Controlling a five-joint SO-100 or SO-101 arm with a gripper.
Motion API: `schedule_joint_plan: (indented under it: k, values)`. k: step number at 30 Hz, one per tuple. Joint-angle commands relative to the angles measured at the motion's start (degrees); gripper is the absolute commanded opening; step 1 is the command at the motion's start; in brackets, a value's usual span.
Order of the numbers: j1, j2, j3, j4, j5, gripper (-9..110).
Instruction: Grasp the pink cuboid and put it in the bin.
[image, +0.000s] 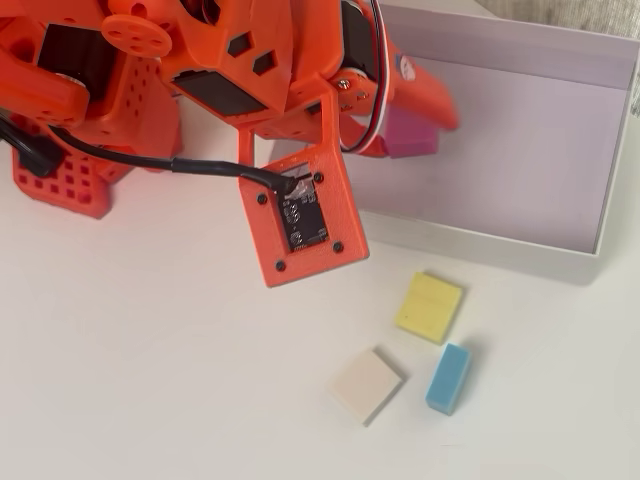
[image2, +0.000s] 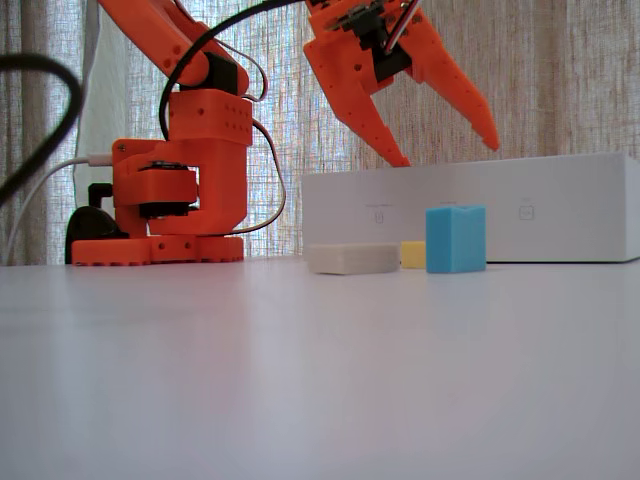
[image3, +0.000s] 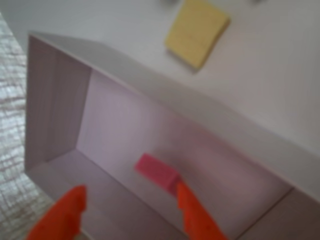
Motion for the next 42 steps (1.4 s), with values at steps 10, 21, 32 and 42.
schedule_joint_plan:
  k: [10, 21, 32, 42]
  values:
    - [12.13, 8.79, -3.69, -20.65, -1.32, 31]
    - [36.12, 18.98, -9.23, -27.51, 8.96, 25]
    - [47.11, 40.43, 12.22, 6.24, 12.04, 20]
    - [47.9, 50.8, 20.92, 17.58, 13.01, 18]
